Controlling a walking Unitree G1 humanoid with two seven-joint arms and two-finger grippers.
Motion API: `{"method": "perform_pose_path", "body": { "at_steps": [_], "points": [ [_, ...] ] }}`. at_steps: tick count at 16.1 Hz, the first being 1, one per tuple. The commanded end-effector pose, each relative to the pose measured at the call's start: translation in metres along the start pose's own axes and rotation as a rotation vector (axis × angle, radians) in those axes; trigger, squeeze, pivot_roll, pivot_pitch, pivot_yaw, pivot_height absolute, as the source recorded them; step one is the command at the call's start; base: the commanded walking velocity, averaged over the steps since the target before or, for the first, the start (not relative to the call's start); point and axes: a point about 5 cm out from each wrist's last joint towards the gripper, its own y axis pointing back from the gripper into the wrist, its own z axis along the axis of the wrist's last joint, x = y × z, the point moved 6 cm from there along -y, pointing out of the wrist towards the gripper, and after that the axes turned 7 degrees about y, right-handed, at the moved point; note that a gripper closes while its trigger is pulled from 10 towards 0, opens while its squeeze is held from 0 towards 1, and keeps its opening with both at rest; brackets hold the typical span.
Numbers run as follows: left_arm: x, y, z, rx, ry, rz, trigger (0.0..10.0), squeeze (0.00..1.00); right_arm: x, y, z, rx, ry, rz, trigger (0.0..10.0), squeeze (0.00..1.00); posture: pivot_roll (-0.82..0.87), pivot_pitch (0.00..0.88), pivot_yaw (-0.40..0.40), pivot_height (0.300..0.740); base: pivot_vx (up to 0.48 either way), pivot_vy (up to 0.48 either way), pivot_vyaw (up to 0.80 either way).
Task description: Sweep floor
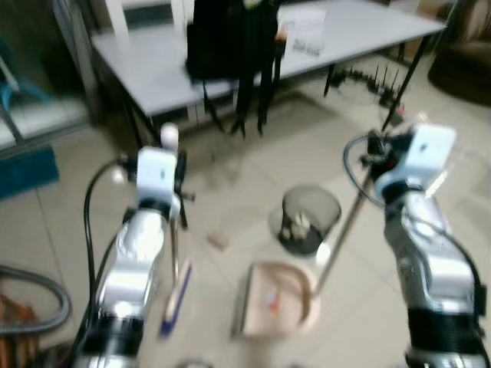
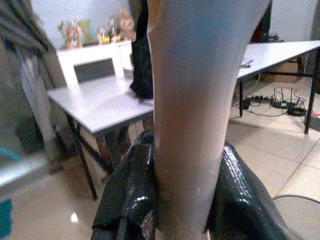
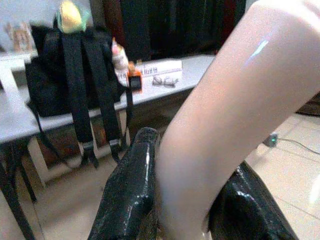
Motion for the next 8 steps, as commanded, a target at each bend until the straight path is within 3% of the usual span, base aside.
{"method": "perform_pose_path", "body": {
  "at_steps": [1,3,8],
  "points": [
    [-0.001,-0.004,0.018,-0.054,-0.027,-0.008,10.0,0.0,0.009,-0.002,0.008,-0.053,0.0,0.026,10.0,0.0,0.02,0.042,-0.025,0.74,0.0,0.0,0.0],
    [-0.007,-0.008,0.024,-0.067,-0.03,-0.023,10.0,0.0,0.008,-0.002,-0.002,-0.037,0.025,0.006,10.0,0.0,0.03,0.049,-0.011,0.74,0.176,0.0,0.0],
    [-0.008,-0.016,0.025,-0.063,-0.018,-0.036,10.0,0.0,-0.005,0.002,0.0,-0.088,0.043,-0.095,10.0,0.0,0.02,0.062,0.025,0.74,0.461,0.0,0.0]
  ]
}}
